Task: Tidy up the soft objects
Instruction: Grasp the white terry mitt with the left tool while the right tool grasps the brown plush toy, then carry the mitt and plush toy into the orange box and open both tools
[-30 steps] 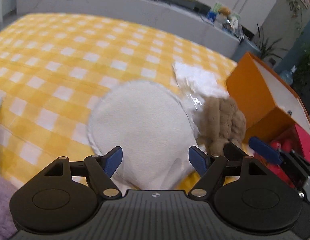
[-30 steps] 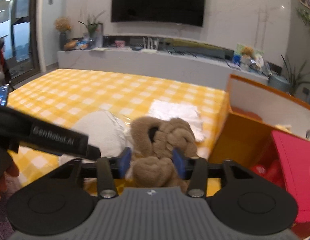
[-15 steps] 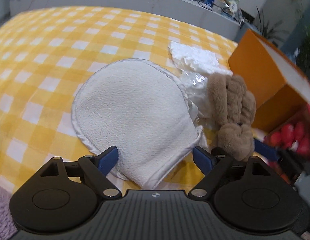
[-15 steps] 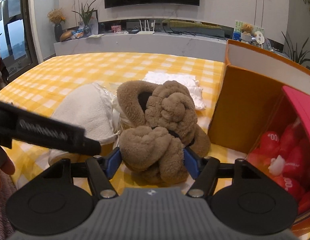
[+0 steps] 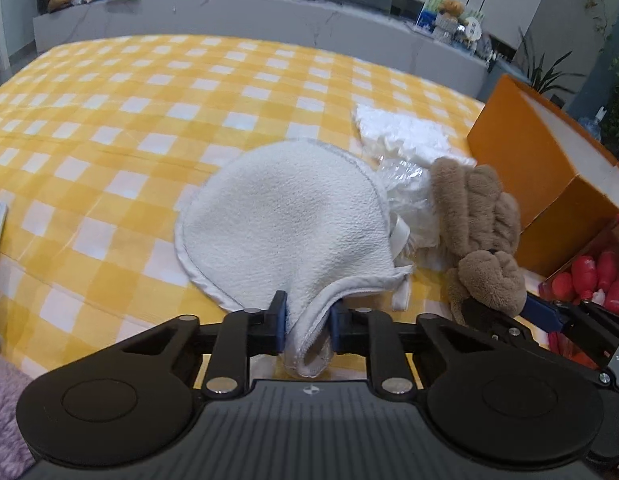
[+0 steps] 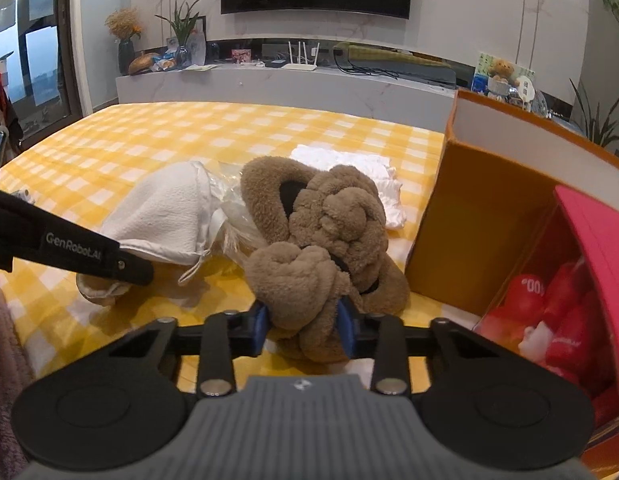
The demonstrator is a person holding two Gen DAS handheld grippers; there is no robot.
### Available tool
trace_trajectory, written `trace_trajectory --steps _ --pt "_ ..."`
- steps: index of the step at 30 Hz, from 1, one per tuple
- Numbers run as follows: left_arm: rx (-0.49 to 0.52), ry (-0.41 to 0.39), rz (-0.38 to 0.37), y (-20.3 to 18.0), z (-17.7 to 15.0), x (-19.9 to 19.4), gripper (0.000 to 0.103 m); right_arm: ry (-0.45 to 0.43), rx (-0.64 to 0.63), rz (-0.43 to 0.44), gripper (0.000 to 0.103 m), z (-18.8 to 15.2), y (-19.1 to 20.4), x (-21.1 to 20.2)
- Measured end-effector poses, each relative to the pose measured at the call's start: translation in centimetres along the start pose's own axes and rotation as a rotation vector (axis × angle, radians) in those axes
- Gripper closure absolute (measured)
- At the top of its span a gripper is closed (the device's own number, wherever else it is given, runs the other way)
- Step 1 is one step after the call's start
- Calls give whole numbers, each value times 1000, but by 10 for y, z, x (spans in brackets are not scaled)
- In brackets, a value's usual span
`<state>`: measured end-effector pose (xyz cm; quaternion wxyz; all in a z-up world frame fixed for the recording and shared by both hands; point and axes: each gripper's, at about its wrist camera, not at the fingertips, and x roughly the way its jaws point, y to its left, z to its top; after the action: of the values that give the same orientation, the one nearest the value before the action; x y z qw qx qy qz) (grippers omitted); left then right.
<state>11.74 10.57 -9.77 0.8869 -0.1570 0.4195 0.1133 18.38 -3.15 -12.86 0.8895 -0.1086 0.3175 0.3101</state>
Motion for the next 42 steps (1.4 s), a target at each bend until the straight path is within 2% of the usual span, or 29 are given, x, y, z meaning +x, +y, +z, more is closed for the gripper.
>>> trace_trajectory --steps 6,17,23,30,34,42 --pt "-4 -103 -10 3 -3 -29 85 -48 1 -2 74 7 1 -18" --pt "16 -203 -37 -7 3 -72 85 -173 -65 23 75 24 11 -67" --pt "46 -248 -72 -22 5 -95 85 -224 -43 18 75 23 2 -96" --pt "105 -296 -141 -50 8 -115 85 -276 -29 -6 75 24 -13 -135" --pt "143 -322 -184 -67 15 -120 85 -302 -72 -46 75 29 -24 -158" --pt "223 -365 -276 -112 36 -120 85 -279 -135 -97 75 45 -68 -188"
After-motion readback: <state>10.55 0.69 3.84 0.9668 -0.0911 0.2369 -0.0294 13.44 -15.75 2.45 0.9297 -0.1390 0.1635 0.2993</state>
